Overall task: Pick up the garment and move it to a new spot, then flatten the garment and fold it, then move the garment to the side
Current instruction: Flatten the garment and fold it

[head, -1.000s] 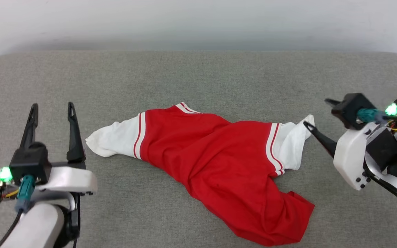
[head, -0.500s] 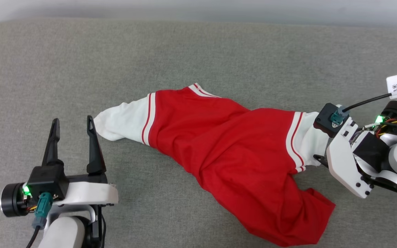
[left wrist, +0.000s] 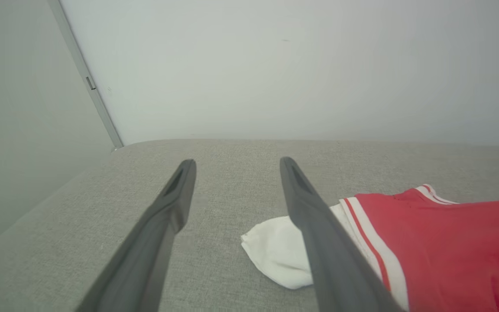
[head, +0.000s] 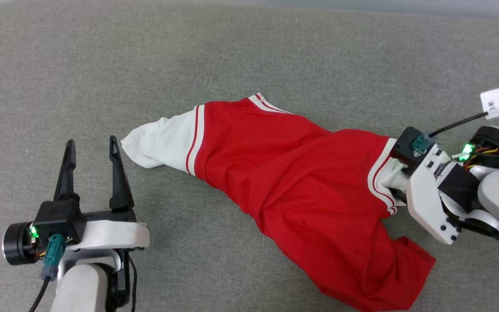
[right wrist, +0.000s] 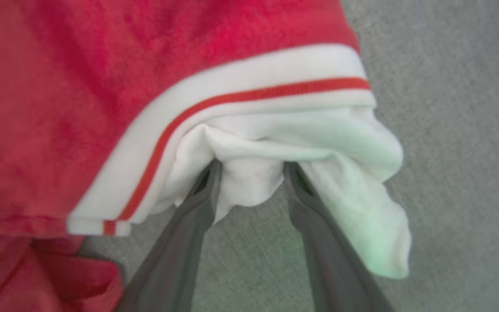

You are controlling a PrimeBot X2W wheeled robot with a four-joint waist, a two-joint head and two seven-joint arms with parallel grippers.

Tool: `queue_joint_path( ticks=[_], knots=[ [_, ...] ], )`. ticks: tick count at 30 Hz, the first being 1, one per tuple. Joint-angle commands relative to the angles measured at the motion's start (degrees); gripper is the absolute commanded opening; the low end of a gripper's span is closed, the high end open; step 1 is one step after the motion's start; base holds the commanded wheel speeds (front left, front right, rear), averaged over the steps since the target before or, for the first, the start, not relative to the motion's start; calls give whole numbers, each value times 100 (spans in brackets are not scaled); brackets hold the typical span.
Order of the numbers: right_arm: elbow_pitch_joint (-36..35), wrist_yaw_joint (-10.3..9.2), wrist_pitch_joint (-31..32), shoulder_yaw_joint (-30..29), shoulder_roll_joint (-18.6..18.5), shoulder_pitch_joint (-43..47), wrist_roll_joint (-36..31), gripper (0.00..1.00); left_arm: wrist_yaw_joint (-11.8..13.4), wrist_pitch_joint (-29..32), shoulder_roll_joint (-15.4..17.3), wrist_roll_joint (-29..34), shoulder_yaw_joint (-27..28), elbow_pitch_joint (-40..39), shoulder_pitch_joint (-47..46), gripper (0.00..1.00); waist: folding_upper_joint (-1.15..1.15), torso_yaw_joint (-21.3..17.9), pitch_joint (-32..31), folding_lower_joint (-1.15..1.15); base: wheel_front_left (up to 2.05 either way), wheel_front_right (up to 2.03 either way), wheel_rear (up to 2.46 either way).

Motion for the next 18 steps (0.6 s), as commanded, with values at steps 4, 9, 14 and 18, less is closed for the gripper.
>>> queue_joint_path(
  ticks=[4, 9, 14, 18],
  knots=[
    [24, -6, -406, 60, -109, 97, 133, 0, -119, -14, -138, 135, 196, 46, 186, 100, 0, -196, -316, 0, 0, 0, 0],
    [-312, -6, -797, -157, -511, 372, 212, 0, -245, -14, -235, 252, 396, 55, 408, 100, 0, -404, -580, 0, 0, 0, 0],
    [-559, -6, -961, -597, -935, 1140, 484, 0, -360, -14, -337, 335, 537, 27, 581, 100, 0, -546, -695, 0, 0, 0, 0],
    [-560, -6, -1010, -886, -1046, 1945, 536, 0, -432, -14, -392, 391, 592, 25, 622, 100, 0, -572, -703, 0, 0, 0, 0]
  ],
)
